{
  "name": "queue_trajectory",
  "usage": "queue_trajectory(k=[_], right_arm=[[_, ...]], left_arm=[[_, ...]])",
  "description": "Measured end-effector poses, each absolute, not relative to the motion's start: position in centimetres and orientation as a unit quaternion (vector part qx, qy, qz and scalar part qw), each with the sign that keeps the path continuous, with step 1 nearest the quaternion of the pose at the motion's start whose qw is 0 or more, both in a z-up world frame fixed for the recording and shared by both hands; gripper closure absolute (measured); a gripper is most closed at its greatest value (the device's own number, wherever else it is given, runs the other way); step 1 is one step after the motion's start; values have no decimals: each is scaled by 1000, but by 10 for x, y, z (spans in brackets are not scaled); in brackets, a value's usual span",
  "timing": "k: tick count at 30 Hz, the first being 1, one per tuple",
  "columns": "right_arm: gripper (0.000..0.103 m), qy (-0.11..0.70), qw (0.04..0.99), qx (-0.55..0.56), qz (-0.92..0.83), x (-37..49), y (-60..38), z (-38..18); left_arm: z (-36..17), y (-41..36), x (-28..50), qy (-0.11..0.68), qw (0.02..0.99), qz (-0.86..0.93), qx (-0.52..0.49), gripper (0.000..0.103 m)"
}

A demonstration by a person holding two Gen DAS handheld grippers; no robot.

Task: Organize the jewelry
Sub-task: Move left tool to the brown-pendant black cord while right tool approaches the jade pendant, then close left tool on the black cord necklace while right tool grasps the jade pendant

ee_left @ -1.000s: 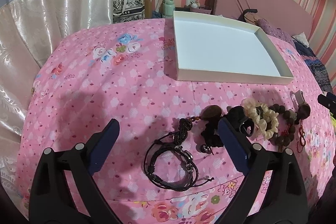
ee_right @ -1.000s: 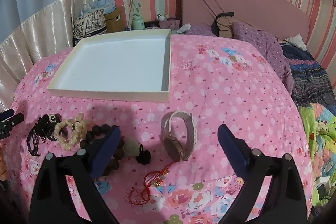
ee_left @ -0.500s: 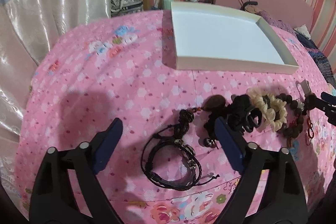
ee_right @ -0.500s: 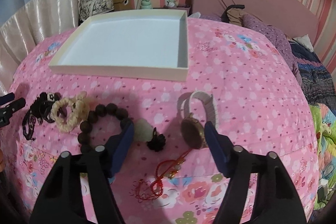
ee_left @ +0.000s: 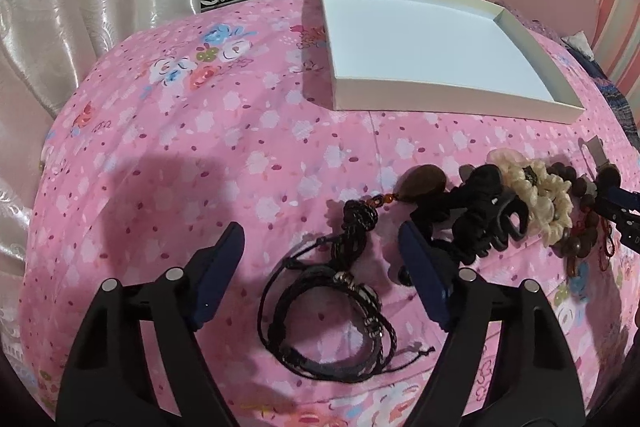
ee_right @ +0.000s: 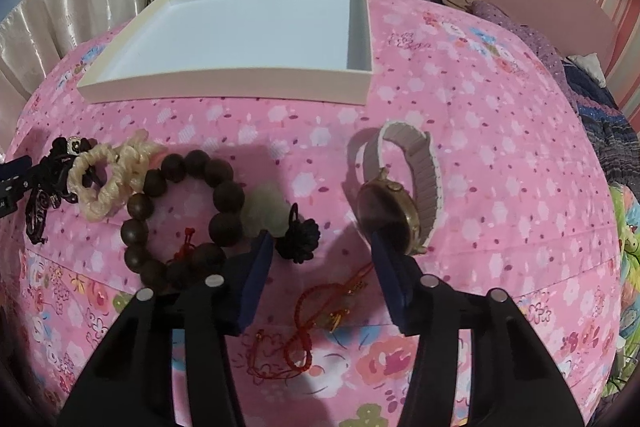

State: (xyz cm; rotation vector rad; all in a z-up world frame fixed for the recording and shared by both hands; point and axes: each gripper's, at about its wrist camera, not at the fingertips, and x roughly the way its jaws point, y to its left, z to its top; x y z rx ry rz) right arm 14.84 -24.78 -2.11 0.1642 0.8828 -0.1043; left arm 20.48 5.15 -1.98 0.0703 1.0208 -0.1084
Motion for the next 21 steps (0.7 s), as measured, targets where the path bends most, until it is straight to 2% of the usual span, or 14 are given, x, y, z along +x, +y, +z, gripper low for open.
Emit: queue_trajectory(k=[7, 9, 13, 17, 19, 21], right_arm=[[57, 434, 896, 88, -31, 159, -251, -23], [57, 436, 895, 94, -22, 161, -251, -24], [76, 436, 894, 100, 0, 164, -249, -24], [77, 433, 896, 102, 3, 165, -250, -25], [79, 431, 897, 101, 4, 165, -250, -24], [80, 426, 899, 100, 3, 163, -250, -22]], left_arm=[[-30, 47, 219, 507, 859, -63, 32, 37], [-33, 44, 222, 510, 857, -66, 34, 43], [-35, 38, 226, 509, 857, -67, 40, 53], [-36, 33, 228, 506, 859, -70, 44, 62], [-36, 31, 226, 502, 860, -72, 48, 69], [-35, 26, 226, 499, 861, -76, 52, 80]])
